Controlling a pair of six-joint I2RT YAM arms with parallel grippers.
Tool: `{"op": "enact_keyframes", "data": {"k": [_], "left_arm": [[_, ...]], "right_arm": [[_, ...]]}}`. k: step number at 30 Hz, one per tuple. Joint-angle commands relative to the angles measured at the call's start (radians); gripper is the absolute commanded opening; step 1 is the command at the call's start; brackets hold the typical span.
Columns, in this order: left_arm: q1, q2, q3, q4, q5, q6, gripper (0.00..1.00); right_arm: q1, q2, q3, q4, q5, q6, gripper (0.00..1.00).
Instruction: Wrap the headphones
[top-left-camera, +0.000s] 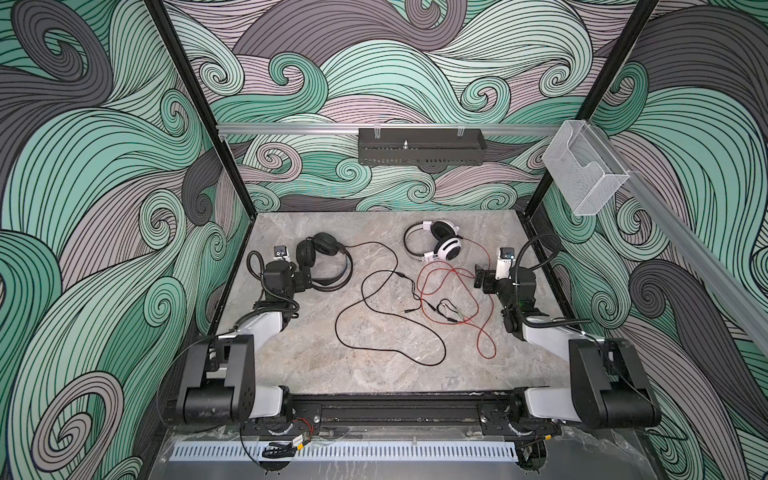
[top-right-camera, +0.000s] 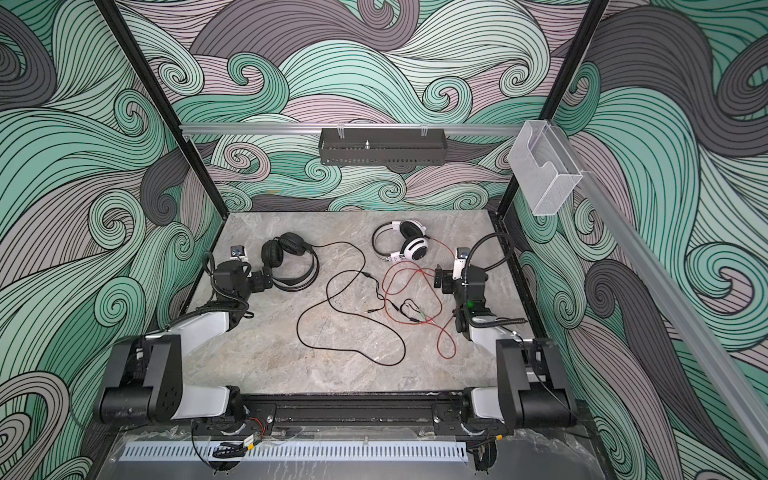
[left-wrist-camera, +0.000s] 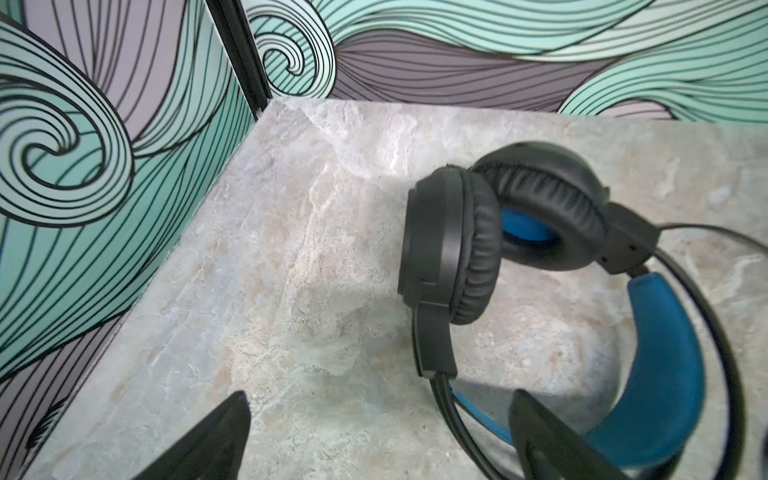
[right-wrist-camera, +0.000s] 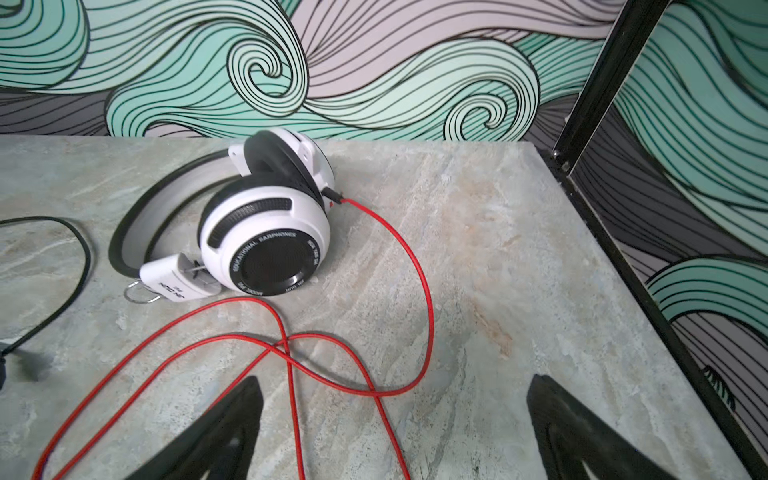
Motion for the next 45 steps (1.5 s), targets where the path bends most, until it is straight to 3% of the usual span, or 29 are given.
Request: {"op": "enact_keyframes", "data": {"k": [1, 6, 11, 15, 18, 20, 31, 40, 45], "left_arm": [[0.003, -0.085, 0.045, -0.225, -0.002, -0.066, 0.99], [0.002, -0.205, 0.112, -0.443, 0.064, -0.163, 0.99], [-0.009, -0.280, 0.199, -0.621, 0.143, -0.336, 0.99], [-0.012, -0.264, 0.269, -0.702, 0.256, -0.461, 0.99], [-0.033, -0.207, 0.364, -0.804, 0.361, -0.483, 0.99], [-0.069, -0.162, 0.414, -0.849, 0.395, -0.484, 0.99], [-0.277, 0.064, 0.686, -1.175, 0.337, -0.319, 0.97], [-0.304, 0.199, 0.759, -1.200, 0.221, -0.261, 0.95], [-0.304, 0.245, 0.777, -1.202, 0.225, -0.234, 0.91]], "right_arm": [[0.037, -0.073, 0.050, -0.142, 0.087, 0.021, 1.00], [0.091, -0.136, 0.188, -0.387, 0.146, 0.109, 1.00], [0.123, -0.113, 0.335, -0.603, 0.098, 0.189, 1.00], [0.152, -0.014, 0.481, -0.811, 0.078, 0.260, 1.00], [0.195, 0.042, 0.565, -0.923, 0.078, 0.288, 1.00], [0.227, 0.054, 0.593, -0.950, 0.079, 0.290, 1.00], [0.298, -0.020, 0.625, -1.162, -0.034, 0.264, 1.00], [0.342, -0.053, 0.621, -1.255, -0.037, 0.180, 0.99], [0.360, -0.048, 0.638, -1.292, -0.051, 0.188, 0.99]]}}
